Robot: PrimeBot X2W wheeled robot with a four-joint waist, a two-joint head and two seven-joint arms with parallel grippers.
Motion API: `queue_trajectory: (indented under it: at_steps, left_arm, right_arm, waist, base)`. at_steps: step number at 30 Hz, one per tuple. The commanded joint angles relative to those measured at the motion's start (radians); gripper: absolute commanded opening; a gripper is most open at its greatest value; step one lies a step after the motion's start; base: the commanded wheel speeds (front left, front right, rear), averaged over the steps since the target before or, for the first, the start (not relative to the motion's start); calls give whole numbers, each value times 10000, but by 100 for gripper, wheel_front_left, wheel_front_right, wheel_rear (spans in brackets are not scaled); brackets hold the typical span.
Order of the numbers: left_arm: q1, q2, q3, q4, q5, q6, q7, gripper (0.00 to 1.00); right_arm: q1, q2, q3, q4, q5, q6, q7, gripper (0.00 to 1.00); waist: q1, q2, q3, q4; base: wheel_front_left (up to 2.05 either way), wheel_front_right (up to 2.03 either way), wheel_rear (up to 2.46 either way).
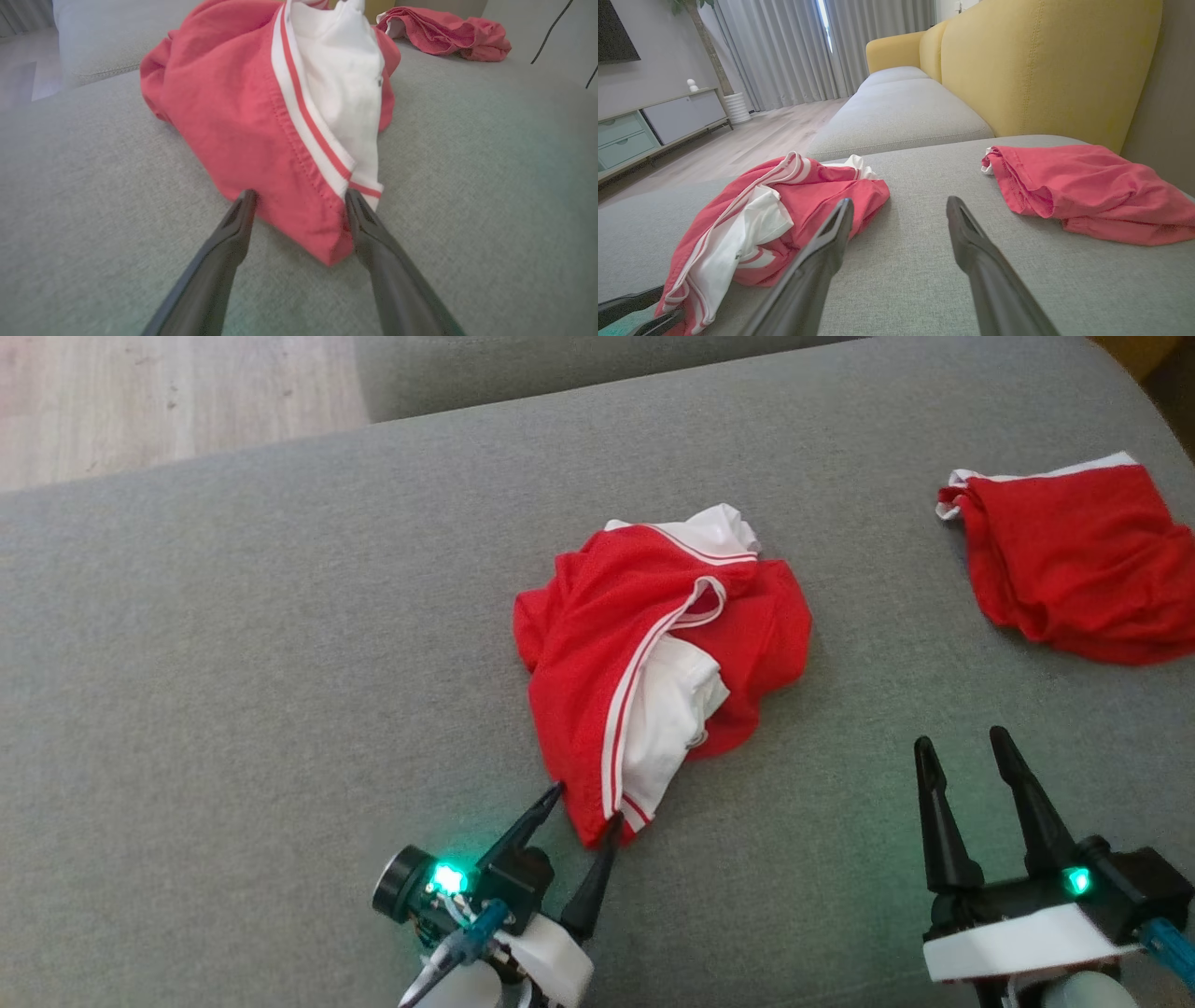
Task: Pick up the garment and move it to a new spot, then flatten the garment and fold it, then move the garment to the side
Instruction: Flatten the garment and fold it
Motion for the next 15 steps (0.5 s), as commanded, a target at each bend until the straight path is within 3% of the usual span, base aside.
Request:
queue_trajectory:
  at_steps: [1,2,3,8,11,12,15]
  left_arm:
    - [-393,-27,165,-150,-88,73,-95,100]
    - [-484,-27,136,-152,-157,88,-95,58]
    - [-548,-27,106,-174,-222,82,-95,0]
    - [-702,-28,196,-1438,-640,-394,-95,0]
    - [-904,-28,285,-2441,-884,-939,-95,0]
    - [-1299,-28,304,-2961,-1062,-1267,-95,0]
    - [-2417,-28,262,-3252,-1316,-1616,-95,0]
  right_arm:
    - [-334,-150,208,-376,33,-9,-38,100]
    - [-354,-164,214,-379,40,-9,-38,100]
    - [-368,-170,219,-380,41,-9,-38,100]
    - [-351,-146,283,-287,46,-9,-38,100]
    - [-338,-99,404,-227,35,-9,-38,100]
    - [-346,-60,505,-203,20,-9,-38,100]
    - [-353,4,647,-172,2,-9,-38,100]
  waist:
    - [-1,0,38,-84]
    - [-1,0,33,-127]
    - [-1,0,17,-170]
    - [-1,0,-273,-411]
    - [-1,0,-548,-662]
    - [-1,0,-693,-842]
    - [-1,0,-863,-1089]
  base:
    - [0,0,0]
    - [0,0,0]
    - [0,0,0]
    - [0,0,0]
    - [0,0,0]
    - [0,0,0]
    - [0,0,0]
